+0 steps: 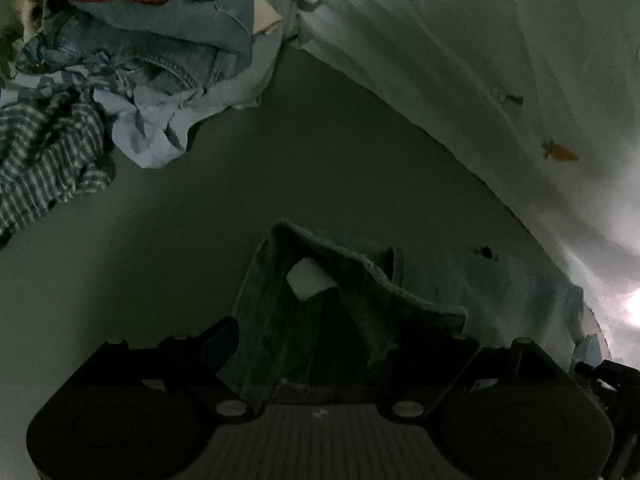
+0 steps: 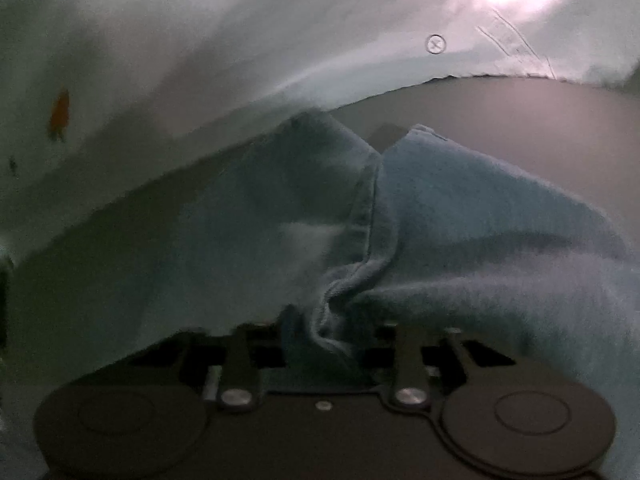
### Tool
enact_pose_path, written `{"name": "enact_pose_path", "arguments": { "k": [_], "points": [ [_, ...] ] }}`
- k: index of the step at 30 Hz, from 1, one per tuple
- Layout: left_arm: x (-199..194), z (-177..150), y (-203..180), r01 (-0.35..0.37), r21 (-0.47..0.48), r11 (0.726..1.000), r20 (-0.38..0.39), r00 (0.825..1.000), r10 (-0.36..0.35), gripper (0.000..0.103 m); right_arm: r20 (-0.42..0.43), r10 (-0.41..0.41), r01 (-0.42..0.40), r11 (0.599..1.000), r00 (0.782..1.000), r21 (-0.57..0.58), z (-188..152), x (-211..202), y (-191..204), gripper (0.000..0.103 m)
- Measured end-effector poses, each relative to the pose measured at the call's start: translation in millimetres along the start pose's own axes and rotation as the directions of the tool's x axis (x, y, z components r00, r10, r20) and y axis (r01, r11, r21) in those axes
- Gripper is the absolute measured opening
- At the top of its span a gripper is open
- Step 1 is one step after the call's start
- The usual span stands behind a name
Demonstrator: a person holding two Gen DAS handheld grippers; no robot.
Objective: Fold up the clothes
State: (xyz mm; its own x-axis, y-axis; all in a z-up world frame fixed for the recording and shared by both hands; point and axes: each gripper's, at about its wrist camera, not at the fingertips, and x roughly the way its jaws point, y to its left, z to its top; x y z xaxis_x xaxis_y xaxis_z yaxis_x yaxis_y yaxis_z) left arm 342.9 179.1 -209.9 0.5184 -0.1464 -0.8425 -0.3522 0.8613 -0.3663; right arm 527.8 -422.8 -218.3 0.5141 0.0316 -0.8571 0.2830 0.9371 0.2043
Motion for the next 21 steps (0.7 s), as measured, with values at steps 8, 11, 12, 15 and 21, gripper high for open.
{"name": "enact_pose_path", "arguments": {
  "k": [8,11,12,15,21],
  "points": [
    [-15,-13,2,-0.014,-0.034,0.999,0.025,1.0,0.015,0.088,0.361,0.075,-0.164,0.961,0.929,0.222,52,-109,-46,0.007],
    [-29,-22,-1,-0.022,-0.021,1.0,0.056,0.998,0.023,0.088,0.574,0.102,-0.287,0.927,0.813,0.243,72,-197,-76,0.006],
    [-35,-26,-2,-0.023,-0.021,1.0,0.069,0.997,0.024,0.088,0.631,0.106,-0.319,0.918,0.768,0.235,73,-224,-86,0.006],
    [-57,-40,-6,-0.006,-0.046,0.999,0.127,0.992,0.012,0.088,0.78,0.136,-0.429,0.885,0.611,0.181,69,-307,-119,0.005],
    [-97,-67,-8,0.04,-0.108,0.993,0.221,0.975,-0.015,0.088,0.865,0.046,-0.351,0.924,0.5,0.154,5,-380,-174,0.005]
  ]
}}
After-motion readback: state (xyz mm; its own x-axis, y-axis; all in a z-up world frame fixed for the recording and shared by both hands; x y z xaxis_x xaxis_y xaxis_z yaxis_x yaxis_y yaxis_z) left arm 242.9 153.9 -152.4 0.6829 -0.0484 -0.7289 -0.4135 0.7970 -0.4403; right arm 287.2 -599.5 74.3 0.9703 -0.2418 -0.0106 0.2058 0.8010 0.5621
